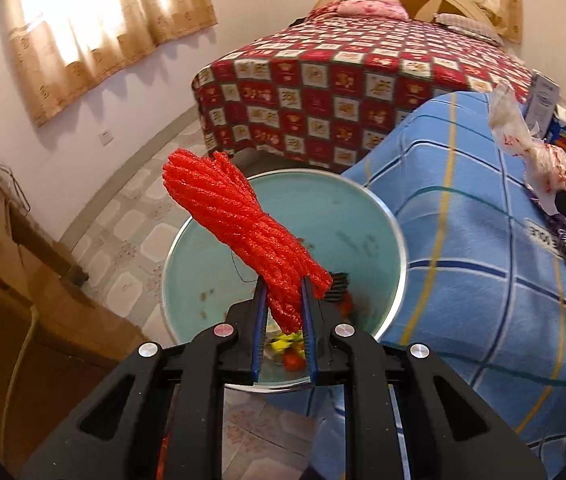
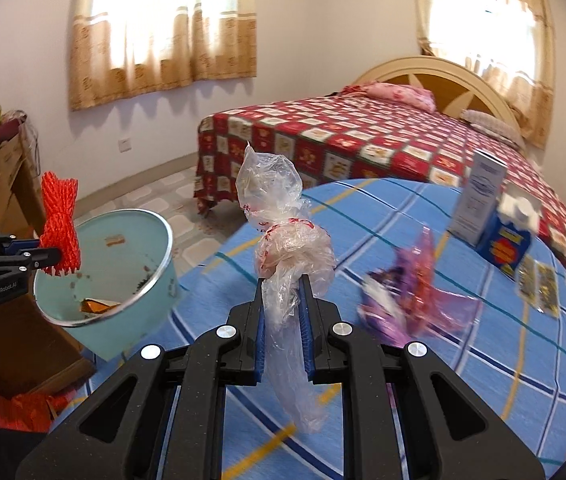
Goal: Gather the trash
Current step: 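Carry the red mesh sleeve and clear bag in both tools over the bin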
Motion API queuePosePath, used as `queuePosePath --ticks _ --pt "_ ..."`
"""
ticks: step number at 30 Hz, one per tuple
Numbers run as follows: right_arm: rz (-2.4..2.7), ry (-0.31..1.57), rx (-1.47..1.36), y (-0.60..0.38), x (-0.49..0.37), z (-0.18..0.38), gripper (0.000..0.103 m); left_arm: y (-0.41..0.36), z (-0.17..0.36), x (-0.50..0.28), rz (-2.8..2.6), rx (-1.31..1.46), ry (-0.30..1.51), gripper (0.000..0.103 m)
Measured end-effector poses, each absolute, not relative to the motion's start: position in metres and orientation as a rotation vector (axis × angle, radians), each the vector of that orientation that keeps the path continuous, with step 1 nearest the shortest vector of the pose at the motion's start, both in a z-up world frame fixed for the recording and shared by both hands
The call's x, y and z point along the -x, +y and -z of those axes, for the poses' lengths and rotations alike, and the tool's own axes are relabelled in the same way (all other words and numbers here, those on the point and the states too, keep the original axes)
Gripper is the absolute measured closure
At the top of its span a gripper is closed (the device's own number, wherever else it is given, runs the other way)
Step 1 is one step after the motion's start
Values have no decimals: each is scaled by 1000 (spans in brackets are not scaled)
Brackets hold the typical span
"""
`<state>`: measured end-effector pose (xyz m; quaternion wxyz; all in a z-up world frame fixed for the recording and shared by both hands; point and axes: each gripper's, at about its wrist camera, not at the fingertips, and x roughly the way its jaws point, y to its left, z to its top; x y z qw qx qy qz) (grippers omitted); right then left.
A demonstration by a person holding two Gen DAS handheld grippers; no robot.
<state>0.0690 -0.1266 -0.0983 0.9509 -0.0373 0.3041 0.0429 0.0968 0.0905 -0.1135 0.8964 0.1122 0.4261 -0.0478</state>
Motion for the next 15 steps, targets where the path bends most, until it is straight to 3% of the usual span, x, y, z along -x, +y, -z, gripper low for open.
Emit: queuePosePath --ticks 15 --pt "-180 639 163 -70 -97 104 88 136 123 -101 22 -216 909 87"
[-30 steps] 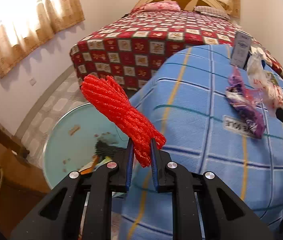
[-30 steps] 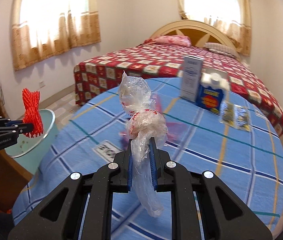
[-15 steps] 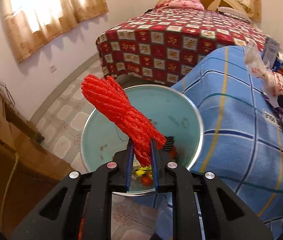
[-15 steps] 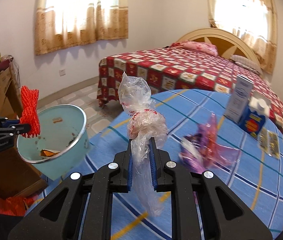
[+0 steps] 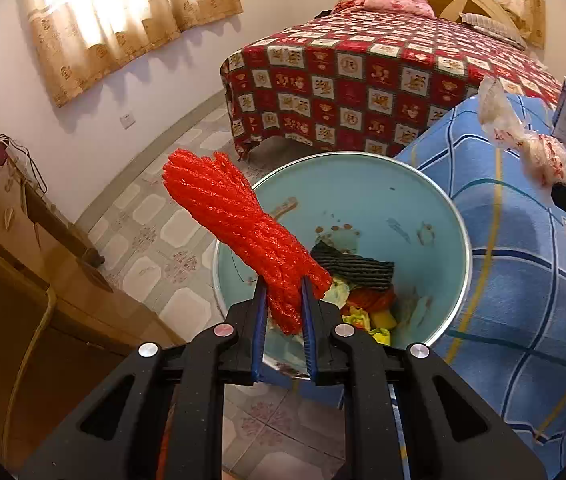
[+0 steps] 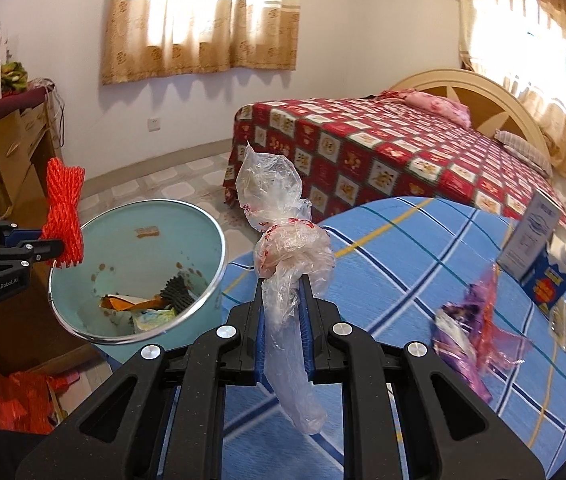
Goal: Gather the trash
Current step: 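Carry the red mesh sleeve and clear bag in both tools over the bin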
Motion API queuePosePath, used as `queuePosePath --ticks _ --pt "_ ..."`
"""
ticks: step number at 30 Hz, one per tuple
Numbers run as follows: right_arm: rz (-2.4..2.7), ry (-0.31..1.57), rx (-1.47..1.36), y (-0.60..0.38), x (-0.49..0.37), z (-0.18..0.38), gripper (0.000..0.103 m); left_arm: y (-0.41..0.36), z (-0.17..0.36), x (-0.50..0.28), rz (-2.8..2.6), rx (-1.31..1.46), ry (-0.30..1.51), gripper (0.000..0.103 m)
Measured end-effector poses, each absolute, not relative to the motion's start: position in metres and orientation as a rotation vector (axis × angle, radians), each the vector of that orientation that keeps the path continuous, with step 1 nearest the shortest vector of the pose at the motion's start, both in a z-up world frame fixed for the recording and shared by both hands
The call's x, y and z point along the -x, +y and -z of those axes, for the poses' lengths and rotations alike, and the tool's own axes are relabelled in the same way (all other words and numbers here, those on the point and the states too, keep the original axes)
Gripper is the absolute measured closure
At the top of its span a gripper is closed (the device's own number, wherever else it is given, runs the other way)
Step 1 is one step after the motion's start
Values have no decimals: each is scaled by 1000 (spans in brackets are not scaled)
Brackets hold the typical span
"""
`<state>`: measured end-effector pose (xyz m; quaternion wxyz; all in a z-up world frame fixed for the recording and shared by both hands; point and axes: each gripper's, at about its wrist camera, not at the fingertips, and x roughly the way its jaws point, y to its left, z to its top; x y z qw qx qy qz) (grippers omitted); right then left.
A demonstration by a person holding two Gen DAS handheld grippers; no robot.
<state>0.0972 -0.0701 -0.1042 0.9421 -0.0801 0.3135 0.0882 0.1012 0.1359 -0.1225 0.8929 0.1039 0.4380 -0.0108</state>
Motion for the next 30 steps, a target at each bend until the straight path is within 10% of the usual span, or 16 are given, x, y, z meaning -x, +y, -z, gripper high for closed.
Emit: queuePosePath --ticks 30 --pt "-259 666 230 -25 -114 113 88 164 130 -110 -22 -181 933 87"
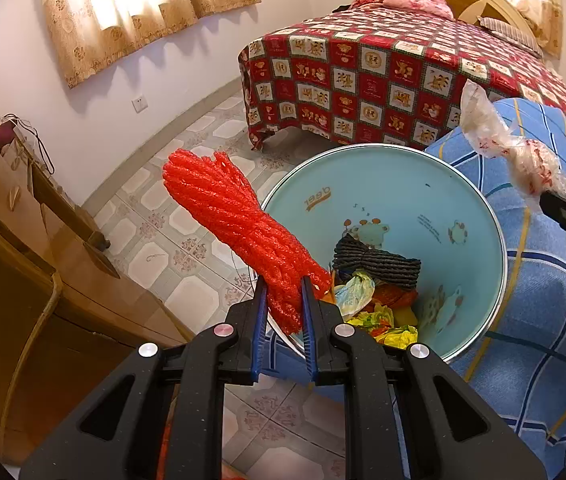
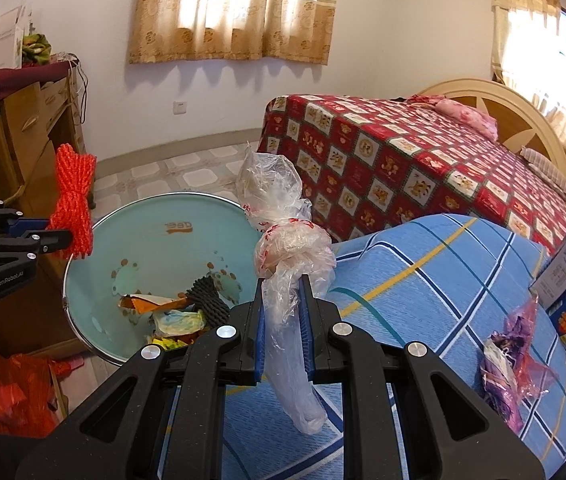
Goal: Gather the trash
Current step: 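Carry the red mesh sleeve and clear bag in both tools over the bin, then open both tools to drop the red sleeve and clear bag into the bin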
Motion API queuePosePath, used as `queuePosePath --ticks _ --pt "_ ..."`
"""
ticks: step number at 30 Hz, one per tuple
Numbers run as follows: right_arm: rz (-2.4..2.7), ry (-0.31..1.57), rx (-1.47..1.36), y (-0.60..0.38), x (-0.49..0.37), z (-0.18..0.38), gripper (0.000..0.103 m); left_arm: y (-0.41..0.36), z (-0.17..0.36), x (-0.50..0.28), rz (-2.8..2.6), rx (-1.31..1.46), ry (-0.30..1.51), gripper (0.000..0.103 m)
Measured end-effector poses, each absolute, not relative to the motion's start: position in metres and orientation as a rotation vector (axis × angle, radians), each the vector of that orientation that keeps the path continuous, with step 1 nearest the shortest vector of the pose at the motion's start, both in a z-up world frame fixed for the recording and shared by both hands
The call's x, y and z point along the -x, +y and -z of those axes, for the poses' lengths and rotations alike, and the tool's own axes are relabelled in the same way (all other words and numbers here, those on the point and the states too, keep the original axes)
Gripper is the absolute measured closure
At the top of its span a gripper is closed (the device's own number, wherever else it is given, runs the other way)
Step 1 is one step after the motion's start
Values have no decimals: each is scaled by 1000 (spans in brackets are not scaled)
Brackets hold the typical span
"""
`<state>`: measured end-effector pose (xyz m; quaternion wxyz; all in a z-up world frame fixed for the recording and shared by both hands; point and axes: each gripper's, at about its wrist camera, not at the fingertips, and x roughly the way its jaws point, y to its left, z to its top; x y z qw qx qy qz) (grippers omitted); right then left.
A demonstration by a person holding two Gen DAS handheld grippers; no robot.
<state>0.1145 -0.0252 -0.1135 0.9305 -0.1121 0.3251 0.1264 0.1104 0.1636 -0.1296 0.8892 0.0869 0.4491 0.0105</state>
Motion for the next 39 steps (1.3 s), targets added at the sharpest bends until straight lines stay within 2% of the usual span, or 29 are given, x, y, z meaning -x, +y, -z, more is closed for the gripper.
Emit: queuePosePath --ticks 28,30,32,33,34,35,37,39 --pt "-317 686 250 -9 -116 121 88 146 127 -111 14 -179 927 87" --pt "-325 687 251 -8 -116 122 87 143 126 -110 27 -178 921 83" --pt "-338 680 232 -10 -116 122 80 141 126 -109 39 -177 916 81" --pt "-342 681 225 -10 -116 122 71 140 126 -108 40 -180 913 75" --pt "-341 683 220 -11 -116 122 67 138 126 -108 40 -178 911 71" --pt "-340 682 220 -10 -116 122 66 140 126 -107 40 -175 909 60" --pt "-341 683 211 -12 -115 121 60 139 125 -107 40 -167 905 54" --pt "-337 681 203 -14 -113 120 55 139 126 -108 39 -163 908 43"
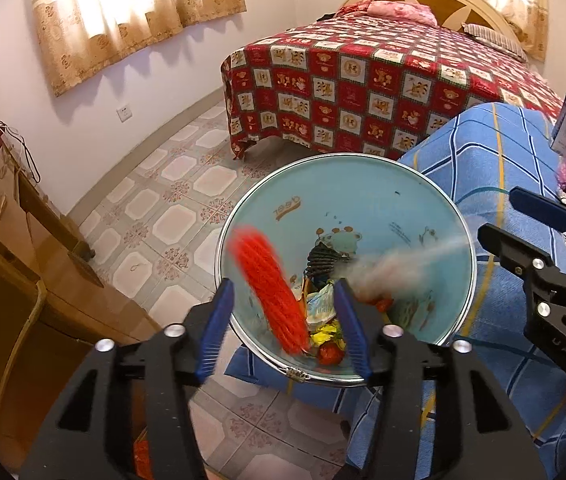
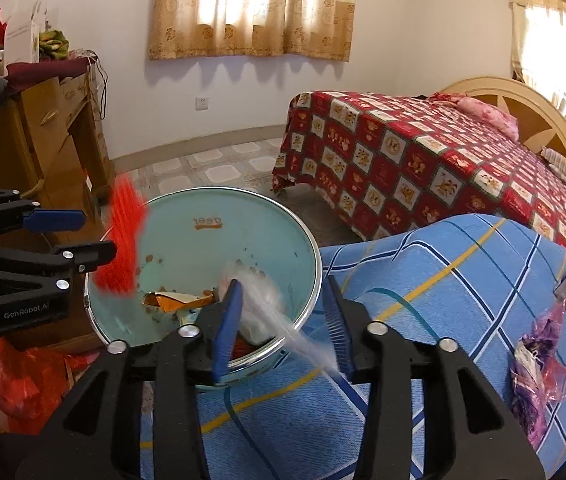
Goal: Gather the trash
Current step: 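Open both tools to drop the red sleeve and clear bag into the bin, then move both tools back to the table and close the left tool on the purple wrapper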
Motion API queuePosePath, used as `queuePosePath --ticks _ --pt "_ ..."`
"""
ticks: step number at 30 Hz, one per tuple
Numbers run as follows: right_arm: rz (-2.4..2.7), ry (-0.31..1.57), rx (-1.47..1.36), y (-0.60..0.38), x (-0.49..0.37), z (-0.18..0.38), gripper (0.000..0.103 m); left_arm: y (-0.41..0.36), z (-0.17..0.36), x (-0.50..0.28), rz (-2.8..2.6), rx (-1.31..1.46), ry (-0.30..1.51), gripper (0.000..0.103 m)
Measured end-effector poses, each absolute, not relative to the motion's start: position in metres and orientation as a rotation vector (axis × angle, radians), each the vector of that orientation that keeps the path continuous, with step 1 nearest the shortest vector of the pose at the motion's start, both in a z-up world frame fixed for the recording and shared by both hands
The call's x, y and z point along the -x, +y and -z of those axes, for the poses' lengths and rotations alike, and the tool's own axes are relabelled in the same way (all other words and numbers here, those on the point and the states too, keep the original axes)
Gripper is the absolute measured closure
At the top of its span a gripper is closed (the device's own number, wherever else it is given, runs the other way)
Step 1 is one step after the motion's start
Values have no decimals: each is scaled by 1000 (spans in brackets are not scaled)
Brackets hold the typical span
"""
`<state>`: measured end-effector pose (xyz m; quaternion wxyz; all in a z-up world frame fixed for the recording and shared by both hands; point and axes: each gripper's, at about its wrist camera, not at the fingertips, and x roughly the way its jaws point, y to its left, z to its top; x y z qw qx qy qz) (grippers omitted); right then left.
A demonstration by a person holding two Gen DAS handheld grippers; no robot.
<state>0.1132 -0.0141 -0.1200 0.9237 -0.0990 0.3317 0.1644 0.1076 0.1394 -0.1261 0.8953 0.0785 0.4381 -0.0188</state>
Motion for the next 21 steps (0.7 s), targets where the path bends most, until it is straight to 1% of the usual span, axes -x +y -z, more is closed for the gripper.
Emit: queuePosePath --ticks 2,5,7,9,13,15,16,21 --pt "-333 677 198 -17 -112 118 50 139 128 -108 36 -158 910 34" --pt "-323 673 183 -27 -104 114 47 134 134 -107 41 -164 926 32" --pt "-306 670 171 -40 -97 111 47 129 138 -106 47 -171 937 28" --pt "-278 668 154 -54 -90 107 47 123 142 -104 49 -178 943 22" --pt "-172 663 93 -104 -69 100 45 108 147 -101 67 -194 956 19" --pt "-75 664 55 -138 -56 98 43 96 148 -100 77 -211 954 14" --pt "-29 668 43 -152 -51 98 41 93 149 -99 80 -216 954 13" --pt "139 701 -21 -206 -33 107 35 67 150 -100 103 -237 957 11"
